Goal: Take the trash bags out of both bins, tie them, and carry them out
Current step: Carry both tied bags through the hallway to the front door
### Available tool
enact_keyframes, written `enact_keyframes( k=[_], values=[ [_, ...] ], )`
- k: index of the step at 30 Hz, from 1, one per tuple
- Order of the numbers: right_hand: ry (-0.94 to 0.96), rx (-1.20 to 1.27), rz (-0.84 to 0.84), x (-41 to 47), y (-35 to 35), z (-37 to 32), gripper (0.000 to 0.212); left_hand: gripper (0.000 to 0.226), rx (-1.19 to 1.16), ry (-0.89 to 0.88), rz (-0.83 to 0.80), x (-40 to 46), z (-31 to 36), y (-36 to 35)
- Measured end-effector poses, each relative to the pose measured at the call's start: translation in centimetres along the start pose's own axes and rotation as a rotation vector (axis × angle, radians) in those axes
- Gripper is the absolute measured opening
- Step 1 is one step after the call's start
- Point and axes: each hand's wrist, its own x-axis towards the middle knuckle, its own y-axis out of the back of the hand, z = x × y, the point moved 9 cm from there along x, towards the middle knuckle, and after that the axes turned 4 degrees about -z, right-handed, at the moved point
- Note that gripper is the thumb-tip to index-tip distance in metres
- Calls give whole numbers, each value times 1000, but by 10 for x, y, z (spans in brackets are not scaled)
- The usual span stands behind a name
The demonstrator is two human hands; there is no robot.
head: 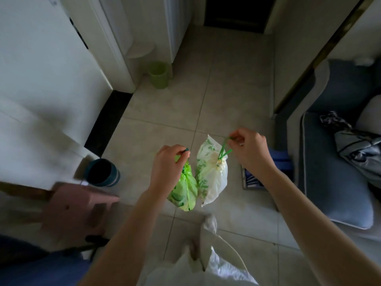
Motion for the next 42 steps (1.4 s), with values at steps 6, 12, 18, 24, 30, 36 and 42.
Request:
enact_keyframes(
  k=[6, 12, 18, 24, 30, 36, 42],
  values=[
    [36, 19, -29, 114, 7, 3, 8, 21, -39, 20, 9, 115, 1, -20],
    [76, 13, -84, 226, 24, 8, 8, 12, -44, 68, 188, 219, 11, -20],
    [101, -12, -85, 330, 42, 17, 7, 9, -76, 64, 192, 326, 30, -38],
    [53, 9, -59, 441, 56, 38, 10, 11, -236, 146, 135, 444, 27, -75],
    [-192, 190, -56, 553, 72, 63, 16, 17, -364, 202, 6, 569, 37, -113],
    [-337, 280, 8, 649, 93, 82, 22, 18, -528, 296, -133, 680, 46, -149],
    [-339, 282, -9, 749, 111, 98, 22, 26, -623, 331, -147, 787, 60, -183]
  ],
)
